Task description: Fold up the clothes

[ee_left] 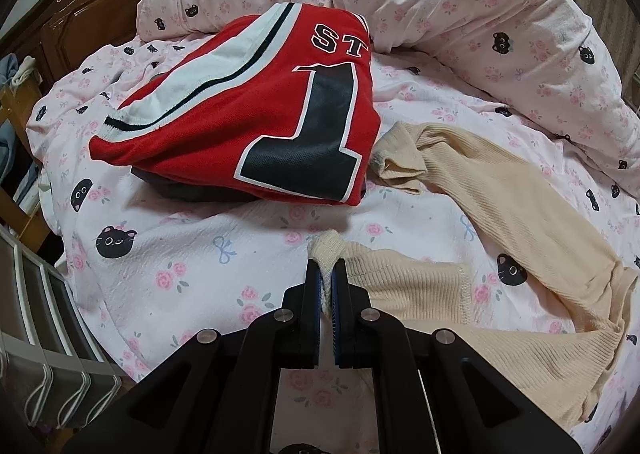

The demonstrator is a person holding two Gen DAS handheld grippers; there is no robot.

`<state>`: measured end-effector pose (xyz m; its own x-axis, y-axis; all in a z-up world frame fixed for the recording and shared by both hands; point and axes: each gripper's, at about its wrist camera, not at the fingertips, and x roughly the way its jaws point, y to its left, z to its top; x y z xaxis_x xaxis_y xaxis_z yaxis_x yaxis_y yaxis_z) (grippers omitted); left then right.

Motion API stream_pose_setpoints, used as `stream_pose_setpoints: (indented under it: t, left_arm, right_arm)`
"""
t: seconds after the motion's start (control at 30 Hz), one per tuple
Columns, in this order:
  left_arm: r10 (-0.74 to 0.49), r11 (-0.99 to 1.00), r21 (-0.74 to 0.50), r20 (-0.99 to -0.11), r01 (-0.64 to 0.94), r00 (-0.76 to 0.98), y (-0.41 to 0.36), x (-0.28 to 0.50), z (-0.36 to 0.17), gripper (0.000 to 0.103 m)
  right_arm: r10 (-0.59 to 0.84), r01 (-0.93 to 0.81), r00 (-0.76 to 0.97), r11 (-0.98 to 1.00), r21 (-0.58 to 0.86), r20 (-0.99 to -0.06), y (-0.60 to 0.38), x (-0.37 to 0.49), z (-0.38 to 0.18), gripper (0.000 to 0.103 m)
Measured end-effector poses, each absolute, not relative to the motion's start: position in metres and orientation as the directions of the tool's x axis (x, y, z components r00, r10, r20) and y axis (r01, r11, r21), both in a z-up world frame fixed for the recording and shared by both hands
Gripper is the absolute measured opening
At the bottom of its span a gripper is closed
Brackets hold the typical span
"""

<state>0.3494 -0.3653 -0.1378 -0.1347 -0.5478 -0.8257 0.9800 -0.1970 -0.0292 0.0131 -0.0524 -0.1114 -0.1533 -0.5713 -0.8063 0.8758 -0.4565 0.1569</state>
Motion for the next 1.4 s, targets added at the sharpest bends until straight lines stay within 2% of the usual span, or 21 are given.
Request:
stream_pose_setpoints:
  t: [0.17,0.43,0.63,0.73,0.87,1.17,1.23,1.3,1.4]
  left_arm:
    - [-0.541,-0.187,-0.04,-0.83,0.982,-0.137,-0.368,0.351,-0.139,0.004]
    - [-0.537,-0.183,-0.057,-0.831,0.982,-0.148,-0.368,0.354,-0.14,0.004]
    - [-0.537,-0.184,-0.064,-0.829,0.981,-0.155,-0.368,0.356,-0.14,0.004]
    - [-0.536,-0.183,-0.071,-0.829,0.981,-0.16,-0.368,0.356,-0.14,0.004]
    - [-0.534,-0.183,-0.075,-0.83,0.98,-0.163,-0.368,0.357,-0.141,0.004]
    - [-0.531,-0.18,-0.076,-0.832,0.981,-0.162,-0.368,0.355,-0.141,0.004]
    - [-0.53,-0.18,-0.077,-0.832,0.981,-0.163,-0.368,0.356,-0.142,0.004]
    - [-0.529,-0.179,-0.079,-0.833,0.981,-0.163,-0.369,0.356,-0.142,0.004]
    - [-0.529,-0.18,-0.077,-0.833,0.981,-0.162,-0.37,0.356,-0.143,0.004]
  right_arm:
    - [-0.611,0.908,-0.099,-0.378,0.179,-0.786,-0.079,0.045,-0.103,0.055]
    - [-0.631,0.967,-0.049,-0.223,0.121,-0.774,-0.138,0.116,-0.1,0.055]
    - [-0.608,0.97,-0.08,-0.228,0.078,-0.79,-0.172,0.145,-0.104,0.054]
    - [-0.595,0.967,-0.109,-0.25,0.055,-0.797,-0.18,0.153,-0.109,0.048]
    - [-0.555,0.956,-0.176,-0.293,-0.007,-0.813,-0.189,0.156,-0.119,0.03]
    - [-0.535,0.943,-0.23,-0.328,-0.05,-0.813,-0.199,0.157,-0.122,0.028]
    - [-0.525,0.942,-0.245,-0.329,-0.072,-0.815,-0.201,0.159,-0.124,0.025]
    - [-0.519,0.938,-0.248,-0.339,-0.07,-0.818,-0.2,0.157,-0.125,0.013]
    - [-0.528,0.933,-0.233,-0.357,-0.036,-0.817,-0.194,0.148,-0.122,0.013]
